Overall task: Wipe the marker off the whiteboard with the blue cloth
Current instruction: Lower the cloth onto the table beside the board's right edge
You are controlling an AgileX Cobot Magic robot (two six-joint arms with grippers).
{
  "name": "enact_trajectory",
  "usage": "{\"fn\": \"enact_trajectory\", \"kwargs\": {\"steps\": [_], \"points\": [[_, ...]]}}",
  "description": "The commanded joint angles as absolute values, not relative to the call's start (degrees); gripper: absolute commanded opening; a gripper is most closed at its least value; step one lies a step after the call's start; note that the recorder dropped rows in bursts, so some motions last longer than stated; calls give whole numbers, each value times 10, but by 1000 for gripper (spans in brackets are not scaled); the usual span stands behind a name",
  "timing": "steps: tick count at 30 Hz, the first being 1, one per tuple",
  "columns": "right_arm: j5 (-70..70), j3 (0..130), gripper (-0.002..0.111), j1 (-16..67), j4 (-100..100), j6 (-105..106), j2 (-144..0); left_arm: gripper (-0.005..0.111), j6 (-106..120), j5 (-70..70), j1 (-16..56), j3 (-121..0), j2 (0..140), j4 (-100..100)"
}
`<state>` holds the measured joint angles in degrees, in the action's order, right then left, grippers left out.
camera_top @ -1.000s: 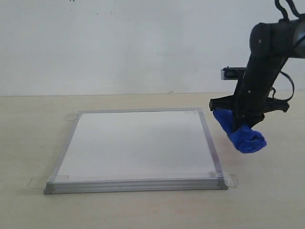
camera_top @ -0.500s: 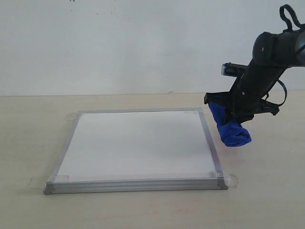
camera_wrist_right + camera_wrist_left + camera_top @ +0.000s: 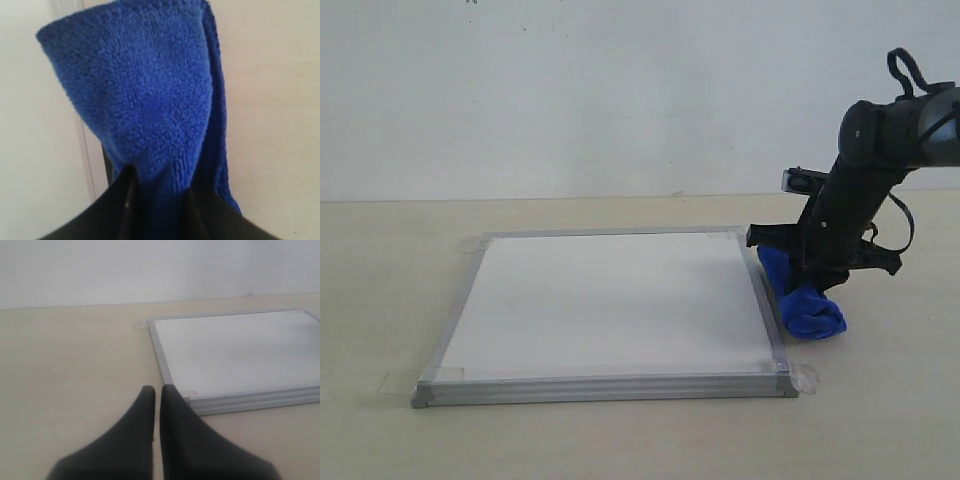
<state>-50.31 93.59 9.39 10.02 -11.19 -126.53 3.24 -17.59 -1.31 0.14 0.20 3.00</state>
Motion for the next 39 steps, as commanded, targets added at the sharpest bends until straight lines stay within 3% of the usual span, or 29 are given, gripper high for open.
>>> {"fn": "enact_trajectory", "kwargs": {"steps": [1, 12, 14, 21, 23, 25, 31, 39], "points": [[-500, 936, 0, 91, 103, -109, -1259, 4, 35, -169, -15, 0, 0, 31], [-501, 936, 2, 91, 105, -115, -1264, 4, 35, -169, -15, 0, 0, 31], [-498, 936, 10, 91, 103, -115, -1264, 4, 35, -169, -15, 0, 0, 31], [-496, 936, 60, 91, 102, -115, -1264, 4, 35, -169, -15, 0, 0, 31], [-496, 936, 53, 91, 102, -115, -1259, 4, 35, -169, -15, 0, 0, 31], [-504, 945, 36, 91, 96, -111, -1243, 4, 35, -169, -15, 0, 0, 31], [-517, 956, 2, 91, 80, -102, -1207, 4, 35, -169, -15, 0, 0, 31], [-525, 956, 0, 91, 73, -102, -1206, 4, 35, -169, -15, 0, 0, 31]]}}
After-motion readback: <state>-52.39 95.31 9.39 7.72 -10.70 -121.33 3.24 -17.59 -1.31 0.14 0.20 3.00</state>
